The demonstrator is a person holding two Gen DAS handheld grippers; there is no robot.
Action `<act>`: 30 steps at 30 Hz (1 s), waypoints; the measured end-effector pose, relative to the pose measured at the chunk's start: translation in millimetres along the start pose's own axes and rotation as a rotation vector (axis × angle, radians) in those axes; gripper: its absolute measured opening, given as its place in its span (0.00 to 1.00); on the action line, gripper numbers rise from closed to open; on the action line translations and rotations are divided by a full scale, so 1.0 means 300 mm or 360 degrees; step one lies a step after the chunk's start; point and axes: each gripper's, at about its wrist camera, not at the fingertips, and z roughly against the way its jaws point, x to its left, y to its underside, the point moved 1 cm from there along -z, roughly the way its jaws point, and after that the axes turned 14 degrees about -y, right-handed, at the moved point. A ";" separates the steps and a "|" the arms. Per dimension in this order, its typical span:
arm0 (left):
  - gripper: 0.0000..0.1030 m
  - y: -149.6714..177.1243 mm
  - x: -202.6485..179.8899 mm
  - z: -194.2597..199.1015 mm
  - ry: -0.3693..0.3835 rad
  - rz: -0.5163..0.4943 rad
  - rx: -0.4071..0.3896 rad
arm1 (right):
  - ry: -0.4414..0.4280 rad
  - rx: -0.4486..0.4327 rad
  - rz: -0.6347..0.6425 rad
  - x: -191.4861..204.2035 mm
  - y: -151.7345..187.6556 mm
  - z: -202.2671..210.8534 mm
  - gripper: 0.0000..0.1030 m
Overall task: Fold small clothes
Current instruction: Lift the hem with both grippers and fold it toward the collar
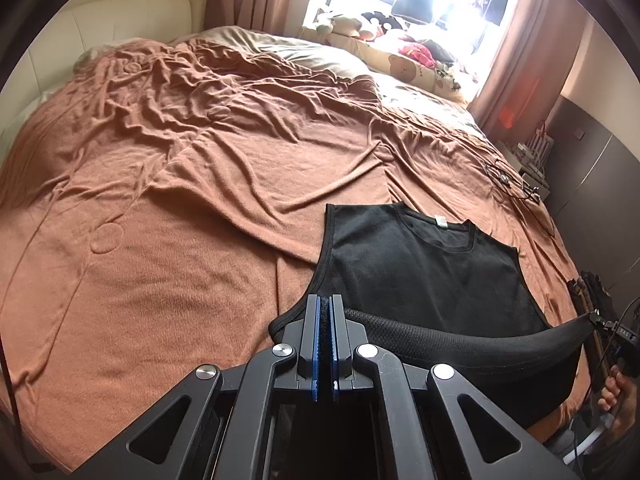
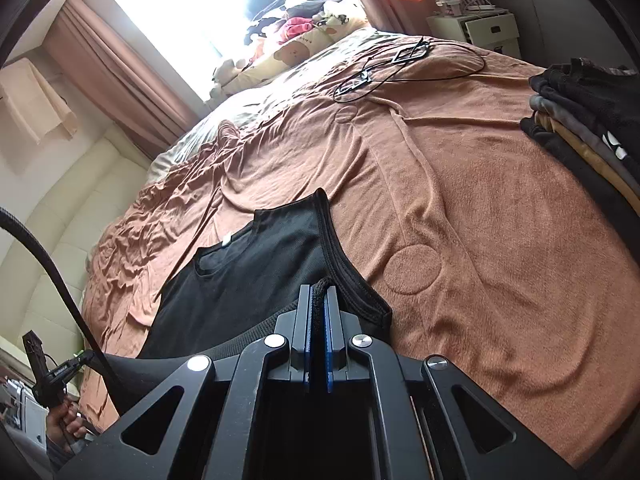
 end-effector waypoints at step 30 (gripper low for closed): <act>0.04 -0.273 -0.059 -0.531 -0.0165 -0.0047 0.0307 | 0.0198 0.0214 0.0069 -0.052 -0.284 -0.500 0.01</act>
